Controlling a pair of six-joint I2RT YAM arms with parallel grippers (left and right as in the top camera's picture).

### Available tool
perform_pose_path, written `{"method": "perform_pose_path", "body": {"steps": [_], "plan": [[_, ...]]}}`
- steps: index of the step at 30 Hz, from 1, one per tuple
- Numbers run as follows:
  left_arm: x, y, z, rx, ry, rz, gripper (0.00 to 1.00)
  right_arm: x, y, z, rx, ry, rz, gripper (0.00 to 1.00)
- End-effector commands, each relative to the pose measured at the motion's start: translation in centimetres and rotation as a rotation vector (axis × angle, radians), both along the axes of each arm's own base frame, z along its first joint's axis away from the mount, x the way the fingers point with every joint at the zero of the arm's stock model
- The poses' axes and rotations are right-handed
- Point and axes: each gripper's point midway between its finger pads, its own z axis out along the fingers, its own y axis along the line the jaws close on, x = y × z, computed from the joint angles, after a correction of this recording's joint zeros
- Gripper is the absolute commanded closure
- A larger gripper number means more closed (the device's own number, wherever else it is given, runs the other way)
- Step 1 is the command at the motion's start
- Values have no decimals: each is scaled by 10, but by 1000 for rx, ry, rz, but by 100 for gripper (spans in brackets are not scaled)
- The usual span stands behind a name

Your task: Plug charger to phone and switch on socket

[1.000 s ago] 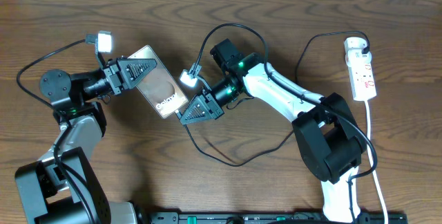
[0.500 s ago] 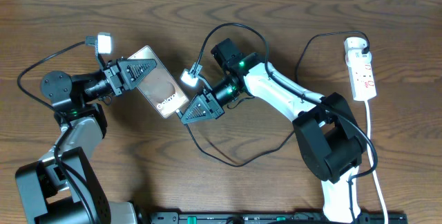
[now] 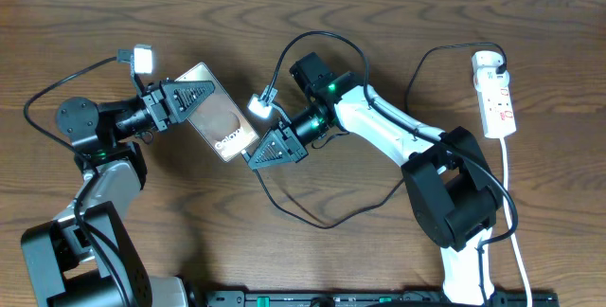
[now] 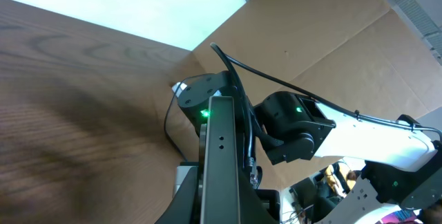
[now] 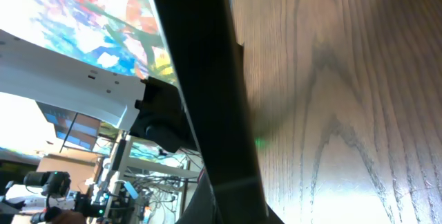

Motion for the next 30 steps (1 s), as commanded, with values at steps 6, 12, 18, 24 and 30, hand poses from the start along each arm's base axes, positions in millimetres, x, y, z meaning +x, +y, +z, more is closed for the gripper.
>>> {"method": "perform_pose_path", "body": {"steps": [6,12,18,24,30], "plan": [[-8,-4,0,14,-13,-31,93,5,-2,15,88,-12,7,99],[-8,-4,0,13,-13,-31,93,7,0,16,95,-18,5,99],[-8,-4,0,12,-9,-31,93,9,1,17,102,-28,4,99],[-8,-4,0,9,-1,-31,93,10,1,15,96,-37,0,99],[-8,-4,0,2,15,-31,93,12,1,15,101,-46,-3,99]]}}
